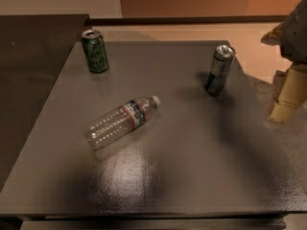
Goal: Pick water bottle
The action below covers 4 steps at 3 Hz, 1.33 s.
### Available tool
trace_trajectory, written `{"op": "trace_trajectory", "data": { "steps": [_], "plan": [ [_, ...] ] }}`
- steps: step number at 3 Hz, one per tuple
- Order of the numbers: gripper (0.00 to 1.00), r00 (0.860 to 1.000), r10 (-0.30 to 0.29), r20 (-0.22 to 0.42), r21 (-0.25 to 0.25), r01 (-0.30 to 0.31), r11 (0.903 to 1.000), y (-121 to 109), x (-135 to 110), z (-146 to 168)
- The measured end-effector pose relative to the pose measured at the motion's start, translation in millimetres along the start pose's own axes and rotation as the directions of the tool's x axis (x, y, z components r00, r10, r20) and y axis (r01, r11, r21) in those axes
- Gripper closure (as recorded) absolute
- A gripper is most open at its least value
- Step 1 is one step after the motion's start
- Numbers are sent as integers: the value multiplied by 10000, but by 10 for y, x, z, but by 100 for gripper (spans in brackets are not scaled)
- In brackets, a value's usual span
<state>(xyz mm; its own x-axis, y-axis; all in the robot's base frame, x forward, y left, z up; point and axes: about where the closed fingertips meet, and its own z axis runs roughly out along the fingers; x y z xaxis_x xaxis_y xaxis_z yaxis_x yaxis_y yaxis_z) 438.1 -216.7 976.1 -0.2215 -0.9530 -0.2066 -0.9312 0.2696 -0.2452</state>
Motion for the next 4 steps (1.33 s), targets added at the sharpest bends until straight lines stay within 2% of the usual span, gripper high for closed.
{"op": "trace_trajectory", "data": {
  "steps": [1,2,3,4],
  "plan": [
    [0,10000,-2,1,1,2,10000,0,-1,0],
    [0,9992,-349,191,-94,350,9993,22,-68,16],
    [0,9901,-1234,667,-488,1268,9907,93,-279,142],
    [0,9628,-2416,1211,-886,2529,9634,206,-628,333]
  ]
}}
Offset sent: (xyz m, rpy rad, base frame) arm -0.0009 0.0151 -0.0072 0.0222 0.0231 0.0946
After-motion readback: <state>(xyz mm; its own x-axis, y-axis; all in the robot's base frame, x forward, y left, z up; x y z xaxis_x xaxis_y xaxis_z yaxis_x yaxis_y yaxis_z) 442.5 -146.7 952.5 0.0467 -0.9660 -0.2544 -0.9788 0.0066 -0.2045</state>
